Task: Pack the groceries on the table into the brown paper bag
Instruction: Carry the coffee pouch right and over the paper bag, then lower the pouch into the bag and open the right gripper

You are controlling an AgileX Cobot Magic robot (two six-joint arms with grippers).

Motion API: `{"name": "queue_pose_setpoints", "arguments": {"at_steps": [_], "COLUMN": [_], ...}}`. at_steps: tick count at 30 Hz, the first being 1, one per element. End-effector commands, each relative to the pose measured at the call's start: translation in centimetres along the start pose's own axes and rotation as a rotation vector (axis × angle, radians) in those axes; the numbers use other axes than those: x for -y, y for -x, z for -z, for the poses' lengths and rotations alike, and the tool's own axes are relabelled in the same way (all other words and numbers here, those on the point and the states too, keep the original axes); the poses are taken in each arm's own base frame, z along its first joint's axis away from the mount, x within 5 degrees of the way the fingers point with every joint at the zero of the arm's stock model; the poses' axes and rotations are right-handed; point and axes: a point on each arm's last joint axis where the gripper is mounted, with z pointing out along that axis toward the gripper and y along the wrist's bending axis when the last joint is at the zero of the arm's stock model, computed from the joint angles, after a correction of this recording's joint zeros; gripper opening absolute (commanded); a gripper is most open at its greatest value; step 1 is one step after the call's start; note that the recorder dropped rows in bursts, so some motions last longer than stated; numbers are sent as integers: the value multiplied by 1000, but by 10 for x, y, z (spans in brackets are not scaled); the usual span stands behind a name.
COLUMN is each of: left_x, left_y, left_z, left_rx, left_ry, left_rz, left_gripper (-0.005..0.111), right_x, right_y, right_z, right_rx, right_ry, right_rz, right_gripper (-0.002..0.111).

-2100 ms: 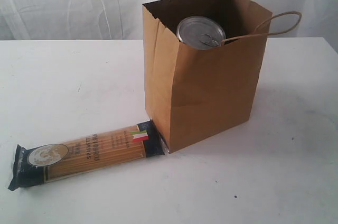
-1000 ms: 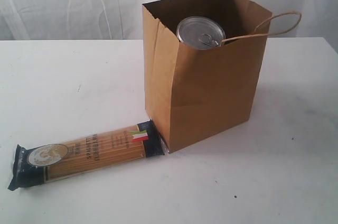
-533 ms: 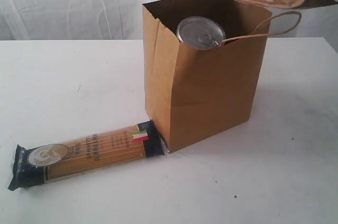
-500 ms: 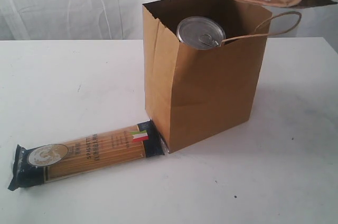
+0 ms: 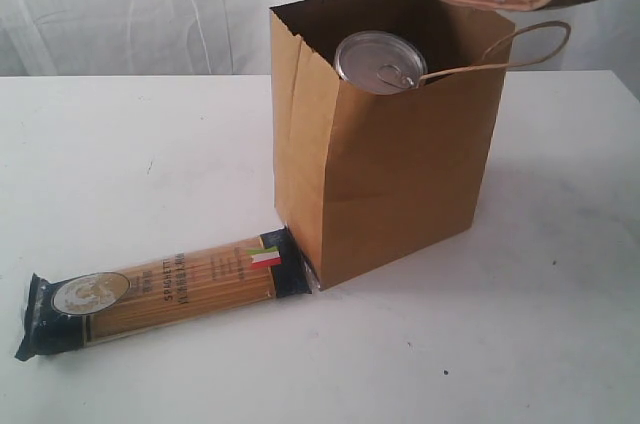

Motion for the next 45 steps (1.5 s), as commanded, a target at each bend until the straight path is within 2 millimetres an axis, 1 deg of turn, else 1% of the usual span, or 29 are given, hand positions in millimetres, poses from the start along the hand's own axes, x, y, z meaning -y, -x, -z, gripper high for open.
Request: {"name": "queue_pose_setpoints", "arguments": {"at_steps": [1, 10, 16, 20, 25, 30, 32, 35, 41, 45], "left_x": [0, 0, 0, 0, 0, 0, 0, 0, 0, 0], "left_y": [-1, -1, -1, -1, -1, -1, -1, -1, -1, -1], "left_z": [0, 0, 0, 0, 0, 0, 0, 0, 0, 0], "left_rx": [0, 0, 0, 0, 0, 0, 0, 0, 0, 0], "left_ry": [3, 3, 3, 3, 3, 3, 3, 3, 3, 3], "left_rz": [5, 5, 5, 5, 5, 5, 5, 5, 5, 5], "left_gripper": [0, 0, 0, 0, 0, 0, 0, 0, 0, 0], "right_x": [-6, -19, -25, -28, -40, -48, -51, -54, -57, -58], "right_y": [-6, -32, -48, -63, -83, -105, -114, -123, -153, -162], "right_z": [-16, -52, -70, -88, -109, -123, -125, -124, -117, -114], "right_rx": [15, -31, -61, -76, -109, -179, -216, -244, -344, -372], "right_ry": [28, 59, 74, 85, 109, 90, 92, 105, 91, 89], "right_rz": [25, 28, 59, 63, 83, 62, 14, 10, 9, 26], "right_gripper": [0, 0, 0, 0, 0, 0, 0, 0, 0, 0]}}
